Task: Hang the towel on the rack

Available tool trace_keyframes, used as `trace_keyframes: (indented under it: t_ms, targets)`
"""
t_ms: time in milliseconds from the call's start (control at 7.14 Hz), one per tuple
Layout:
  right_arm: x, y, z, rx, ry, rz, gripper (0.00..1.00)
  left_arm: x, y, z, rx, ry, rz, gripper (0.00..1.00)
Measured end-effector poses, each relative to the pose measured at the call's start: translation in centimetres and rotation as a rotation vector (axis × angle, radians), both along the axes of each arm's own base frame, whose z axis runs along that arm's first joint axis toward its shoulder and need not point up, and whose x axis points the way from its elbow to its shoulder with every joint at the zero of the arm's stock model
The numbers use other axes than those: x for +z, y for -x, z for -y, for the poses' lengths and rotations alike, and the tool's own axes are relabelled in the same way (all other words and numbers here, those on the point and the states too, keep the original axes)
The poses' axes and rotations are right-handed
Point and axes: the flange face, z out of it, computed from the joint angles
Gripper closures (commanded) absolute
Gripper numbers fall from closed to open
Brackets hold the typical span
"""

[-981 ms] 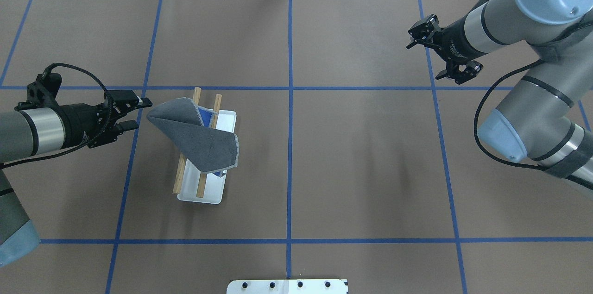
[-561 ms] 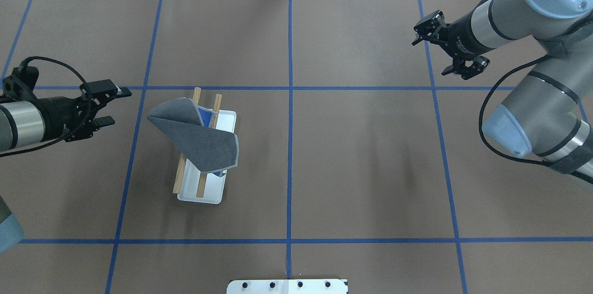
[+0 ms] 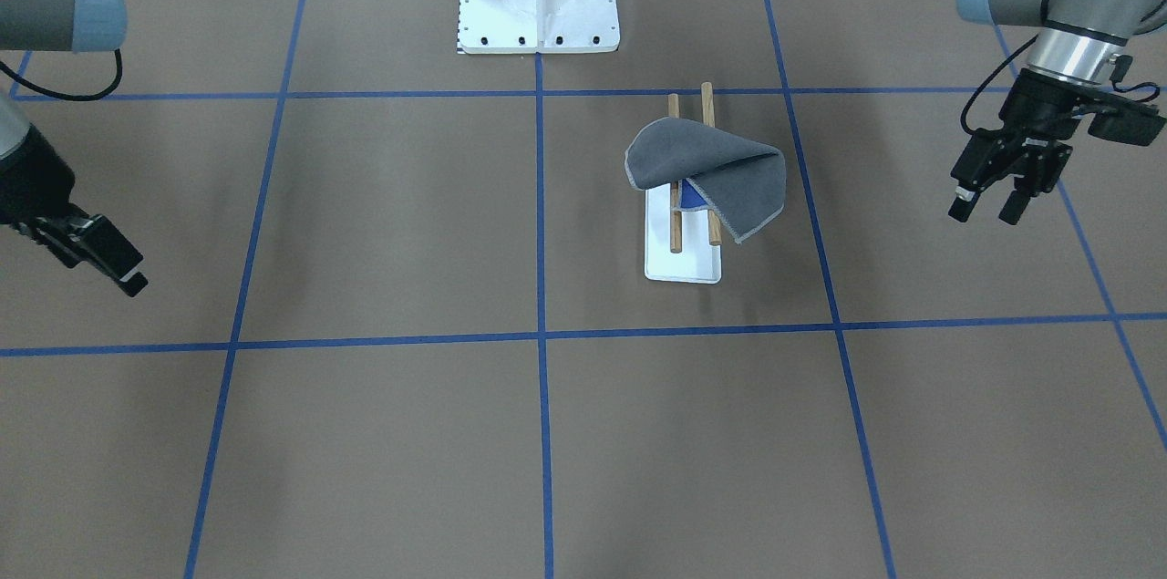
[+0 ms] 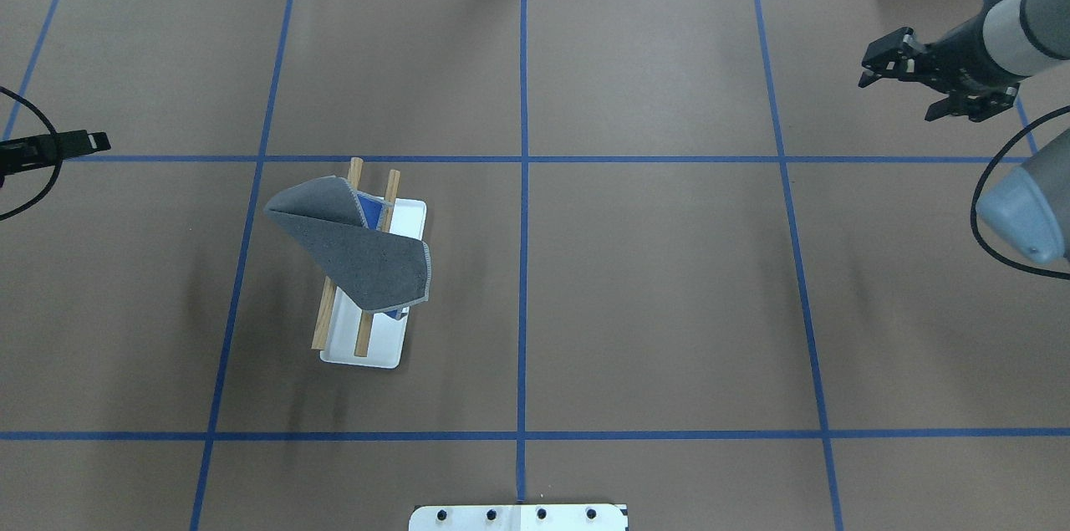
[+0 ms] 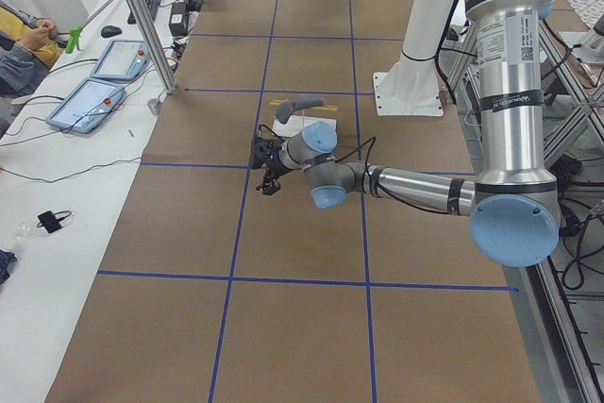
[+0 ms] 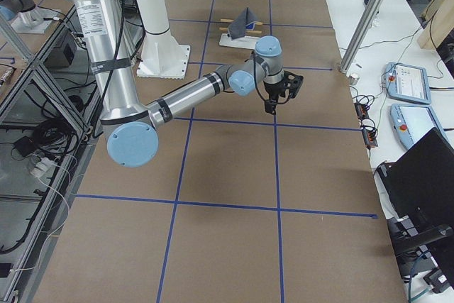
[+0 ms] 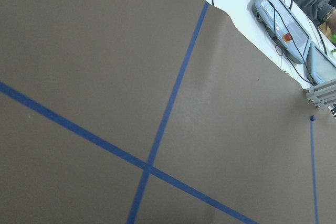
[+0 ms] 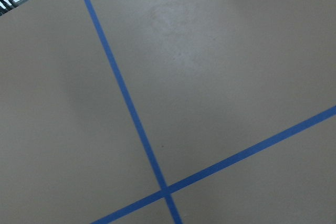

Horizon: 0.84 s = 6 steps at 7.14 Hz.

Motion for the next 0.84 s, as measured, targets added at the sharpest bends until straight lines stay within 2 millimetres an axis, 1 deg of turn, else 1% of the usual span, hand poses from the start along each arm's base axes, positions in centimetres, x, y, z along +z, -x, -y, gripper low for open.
trace_keyframes:
  t_ms: [140, 280, 420, 561, 701, 841]
  targets:
    - [2.4, -3.3, 0.4, -0.059, -0.041, -0.026, 0.0, 2.5, 2.2, 0.7, 0.065, -0.061, 0.144, 0.02]
    - [4.6, -6.7, 0.5, -0.114, -0.074, -0.035, 0.0, 4.9, 5.0, 1.4, 0.144, -0.085, 0.248, 0.02]
    - [7.2, -9.7, 0.1, -0.17, -0.108, -0.048, 0.0, 7.0, 7.5, 1.7, 0.223, -0.079, 0.307, 0.02]
    - [10.1, -12.2, -1.1, -0.235, -0.146, -0.079, 0.0, 8.9, 9.3, 1.6, 0.309, -0.05, 0.325, 0.02]
    - [13.0, -14.8, -2.6, -0.29, -0.18, -0.112, 0.0, 10.0, 10.5, 1.3, 0.379, 0.003, 0.29, 0.02]
    - [15.6, -17.2, -3.9, -0.332, -0.206, -0.141, 0.0, 10.4, 11.5, 1.1, 0.424, 0.053, 0.235, 0.02]
